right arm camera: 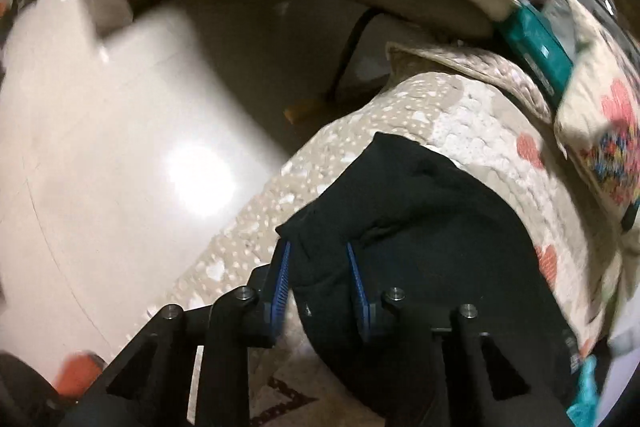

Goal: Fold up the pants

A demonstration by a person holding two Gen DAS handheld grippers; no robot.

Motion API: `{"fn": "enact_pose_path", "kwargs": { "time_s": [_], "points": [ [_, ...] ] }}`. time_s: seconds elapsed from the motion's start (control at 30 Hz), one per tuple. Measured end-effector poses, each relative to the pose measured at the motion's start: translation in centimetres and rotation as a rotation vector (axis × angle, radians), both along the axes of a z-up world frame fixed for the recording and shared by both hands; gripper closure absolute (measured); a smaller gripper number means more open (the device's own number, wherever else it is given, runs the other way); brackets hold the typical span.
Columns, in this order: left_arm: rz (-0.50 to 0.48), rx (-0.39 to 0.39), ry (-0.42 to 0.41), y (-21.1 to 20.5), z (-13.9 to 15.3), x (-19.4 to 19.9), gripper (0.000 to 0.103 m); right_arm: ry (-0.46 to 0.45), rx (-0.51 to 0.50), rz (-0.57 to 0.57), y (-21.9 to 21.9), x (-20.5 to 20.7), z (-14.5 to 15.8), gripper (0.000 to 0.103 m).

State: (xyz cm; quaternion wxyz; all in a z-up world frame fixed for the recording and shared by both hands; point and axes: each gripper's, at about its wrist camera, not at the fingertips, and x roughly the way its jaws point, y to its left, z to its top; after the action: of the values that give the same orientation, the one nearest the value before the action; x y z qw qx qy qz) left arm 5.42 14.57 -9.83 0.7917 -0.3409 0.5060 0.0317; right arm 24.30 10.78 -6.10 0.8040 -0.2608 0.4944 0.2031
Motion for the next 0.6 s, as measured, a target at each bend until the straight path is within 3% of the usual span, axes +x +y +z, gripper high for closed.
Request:
{"fn": "enact_pose_path", "kwargs": {
  "time_s": [0.1, 0.17, 0.4, 0.6],
  "points": [
    [-0.037, -0.072, -0.040, 0.1, 0.7, 0.0, 0.096, -0.010, 0.111, -0.069, -2.5, 0.1, 2.6, 0.087],
    [-0.057, -0.095, -0.077, -0.3, 1.6, -0.2, 0.096, -0.025, 0.167, -0.100, -4.0, -0.1, 4.2, 0.088],
    [-0.242, 0.012, -0.272, -7.2, 8.5, -0.2, 0.096, -0.061, 0.362, -0.256, -13.6, 0.2, 9.7, 0.088],
    [-0.415, 0.053, -0.301, -16.1, 10.6, 0.4, 0.096, -0.062, 0.494, -0.439, -24.9, -0.2, 10.4, 0.088]
  ]
}}
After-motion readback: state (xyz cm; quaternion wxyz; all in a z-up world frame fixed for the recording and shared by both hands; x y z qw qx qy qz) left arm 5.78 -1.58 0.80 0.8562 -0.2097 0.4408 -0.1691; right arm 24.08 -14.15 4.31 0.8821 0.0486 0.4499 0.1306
